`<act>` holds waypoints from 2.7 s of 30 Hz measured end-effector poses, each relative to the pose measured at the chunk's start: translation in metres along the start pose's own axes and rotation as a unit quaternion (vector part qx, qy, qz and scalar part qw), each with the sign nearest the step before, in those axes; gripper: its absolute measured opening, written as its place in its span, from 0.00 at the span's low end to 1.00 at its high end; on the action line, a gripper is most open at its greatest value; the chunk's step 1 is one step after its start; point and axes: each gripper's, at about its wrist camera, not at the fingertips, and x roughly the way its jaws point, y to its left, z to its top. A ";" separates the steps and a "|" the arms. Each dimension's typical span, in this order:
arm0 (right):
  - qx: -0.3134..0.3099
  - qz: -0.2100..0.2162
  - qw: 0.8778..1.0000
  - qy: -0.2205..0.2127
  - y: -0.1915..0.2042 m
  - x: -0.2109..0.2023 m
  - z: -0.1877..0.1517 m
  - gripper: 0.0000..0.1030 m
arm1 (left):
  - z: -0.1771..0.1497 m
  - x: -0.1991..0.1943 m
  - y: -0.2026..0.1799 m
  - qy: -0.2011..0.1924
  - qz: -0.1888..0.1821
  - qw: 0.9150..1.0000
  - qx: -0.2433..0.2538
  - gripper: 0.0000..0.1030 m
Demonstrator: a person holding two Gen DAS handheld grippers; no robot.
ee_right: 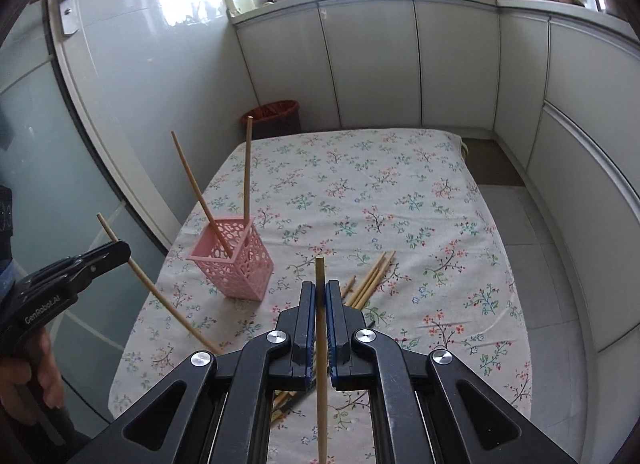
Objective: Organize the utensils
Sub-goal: 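Lower the chopstick into the basket and open the left tool, then move the left tool back to the pile and grasp another chopstick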
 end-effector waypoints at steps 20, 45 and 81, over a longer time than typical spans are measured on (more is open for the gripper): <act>0.008 0.042 0.993 -0.108 0.019 -0.046 0.044 0.05 | 0.036 -0.045 0.030 -0.137 0.006 0.988 -0.071 0.06; 0.096 0.112 0.976 -0.163 0.028 -0.006 0.090 0.05 | 0.052 -0.002 0.032 -0.157 0.064 0.982 -0.079 0.06; 0.111 0.109 0.985 -0.079 0.016 0.071 0.080 0.29 | 0.052 0.043 0.045 -0.055 0.075 0.991 -0.098 0.43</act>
